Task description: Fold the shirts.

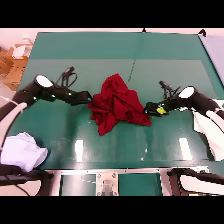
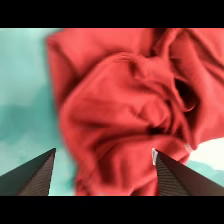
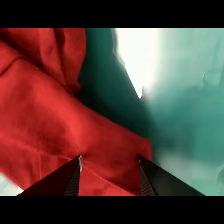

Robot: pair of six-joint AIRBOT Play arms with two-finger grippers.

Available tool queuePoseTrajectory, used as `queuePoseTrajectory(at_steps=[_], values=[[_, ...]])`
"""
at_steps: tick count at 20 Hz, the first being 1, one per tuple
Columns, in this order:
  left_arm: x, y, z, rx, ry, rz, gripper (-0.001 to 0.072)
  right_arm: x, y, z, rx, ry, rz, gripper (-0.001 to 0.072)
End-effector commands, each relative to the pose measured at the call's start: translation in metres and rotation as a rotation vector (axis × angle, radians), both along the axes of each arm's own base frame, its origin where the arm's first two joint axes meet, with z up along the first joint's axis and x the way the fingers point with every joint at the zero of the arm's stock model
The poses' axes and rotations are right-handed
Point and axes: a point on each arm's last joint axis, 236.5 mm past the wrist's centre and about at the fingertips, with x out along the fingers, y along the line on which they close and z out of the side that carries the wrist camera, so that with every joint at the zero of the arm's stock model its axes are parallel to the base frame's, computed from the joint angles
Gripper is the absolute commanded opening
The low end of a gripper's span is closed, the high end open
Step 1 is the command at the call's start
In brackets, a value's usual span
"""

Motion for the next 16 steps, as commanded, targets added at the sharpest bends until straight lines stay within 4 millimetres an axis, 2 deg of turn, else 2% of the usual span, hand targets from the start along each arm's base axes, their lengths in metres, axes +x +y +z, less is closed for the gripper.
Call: queuePoseTrajectory(at_steps=[1,2,3,4,5,6,8,10,12,14,16], values=[[-0.001,-0.033,-0.024,-0.094,0.029,0.014,0.0687,0.002,0.013,-0.017,0.011,0.02,0.026,0.0419],[-0.003,-0.038,-0.03,-0.084,0.031,0.008,0.0619,0.005,0.014,-0.015,0.016,0.009,0.035,0.0415],[-0.002,-0.042,-0.033,-0.075,0.021,0.01,0.0593,0.008,0.016,-0.012,0.025,-0.008,0.047,0.0357],[0.001,-0.044,-0.032,-0.071,0.008,0.014,0.0514,0.011,0.019,-0.008,0.038,-0.021,0.054,0.0229],[0.004,-0.045,-0.027,-0.076,-0.002,0.01,0.0098,0.014,0.021,-0.005,0.045,-0.028,0.05,0.0099],[0.01,-0.046,-0.019,-0.088,-0.016,0.002,0.0025,0.016,0.022,-0.002,0.051,-0.032,0.053,0.0019],[0.024,-0.046,0.015,-0.126,-0.062,-0.029,0.0024,0.024,0.021,0.011,0.06,-0.052,0.073,0.0018],[0.043,-0.042,0.071,-0.17,-0.156,-0.055,0.0024,0.039,0.015,0.042,0.078,-0.094,0.089,0.0017],[0.057,-0.036,0.147,-0.208,-0.294,-0.075,0.0024,0.059,0.005,0.098,0.09,-0.191,0.098,0.0017],[0.06,-0.03,0.242,-0.22,-0.512,-0.095,0.0024,0.076,-0.008,0.177,0.083,-0.347,0.089,0.0017],[0.043,-0.024,0.342,-0.226,-0.752,-0.105,0.0024,0.077,-0.017,0.273,0.051,-0.573,0.091,0.0016]])
